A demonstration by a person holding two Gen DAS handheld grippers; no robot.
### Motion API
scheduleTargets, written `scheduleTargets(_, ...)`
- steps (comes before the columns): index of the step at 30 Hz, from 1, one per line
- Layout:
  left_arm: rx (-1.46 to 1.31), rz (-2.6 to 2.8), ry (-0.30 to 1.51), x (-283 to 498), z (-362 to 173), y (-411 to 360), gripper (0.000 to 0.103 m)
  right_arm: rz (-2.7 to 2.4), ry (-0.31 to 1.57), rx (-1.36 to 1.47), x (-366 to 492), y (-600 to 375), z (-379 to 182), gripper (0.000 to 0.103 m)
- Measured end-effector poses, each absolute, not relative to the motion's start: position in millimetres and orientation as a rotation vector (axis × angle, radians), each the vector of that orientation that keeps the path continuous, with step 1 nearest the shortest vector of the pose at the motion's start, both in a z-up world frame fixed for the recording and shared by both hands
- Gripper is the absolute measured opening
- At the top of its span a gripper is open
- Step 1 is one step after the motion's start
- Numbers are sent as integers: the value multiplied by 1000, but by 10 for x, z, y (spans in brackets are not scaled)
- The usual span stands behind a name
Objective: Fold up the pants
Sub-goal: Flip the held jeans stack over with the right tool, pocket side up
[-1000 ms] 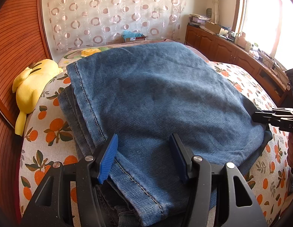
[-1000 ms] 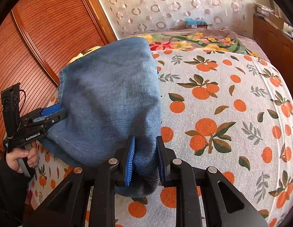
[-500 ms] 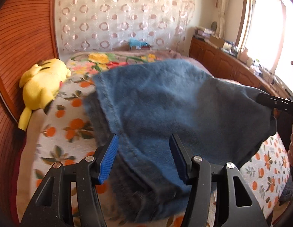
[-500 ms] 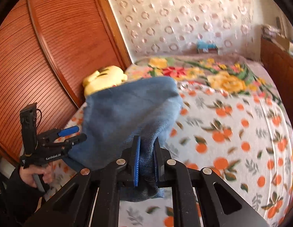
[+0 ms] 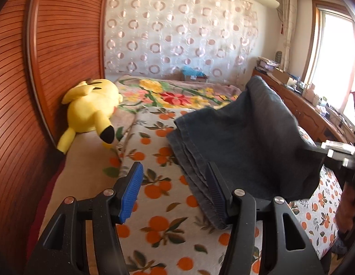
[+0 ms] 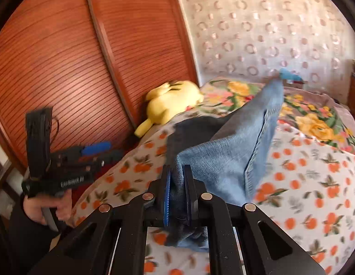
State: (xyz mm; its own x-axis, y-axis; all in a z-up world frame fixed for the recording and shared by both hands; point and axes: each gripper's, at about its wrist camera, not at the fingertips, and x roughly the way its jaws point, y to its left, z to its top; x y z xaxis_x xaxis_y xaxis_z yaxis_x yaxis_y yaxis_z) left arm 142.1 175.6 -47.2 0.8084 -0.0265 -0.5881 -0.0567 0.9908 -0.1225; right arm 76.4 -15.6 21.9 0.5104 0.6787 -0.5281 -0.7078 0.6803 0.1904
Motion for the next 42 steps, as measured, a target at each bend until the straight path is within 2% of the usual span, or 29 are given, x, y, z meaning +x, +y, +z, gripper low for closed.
scheduleTargets(12,-140,16,614,1375,-435,1784,57,912,734,-102,737,170,-333,8)
scheduleTargets(18,-139,12,629,1487,-448,1729,57,939,746,-86,810,111,-317,8)
scheduleTargets(19,-137,9,634,1517,-457,1711,57,943,744,-78,793,79,-274,12)
scheduleTargets(28,-112,-13,643,1654,-466,1556,57,905,674,-90,632,-105,-73,19)
scheduleTargets(35,-91,-29,651,1709,-449,1423,57,829,594,-104,559,-408,53,31)
scheduleTargets(42,-69,-61,681,1828,-557,1279,57,791,715,-101,864,-313,-306,32)
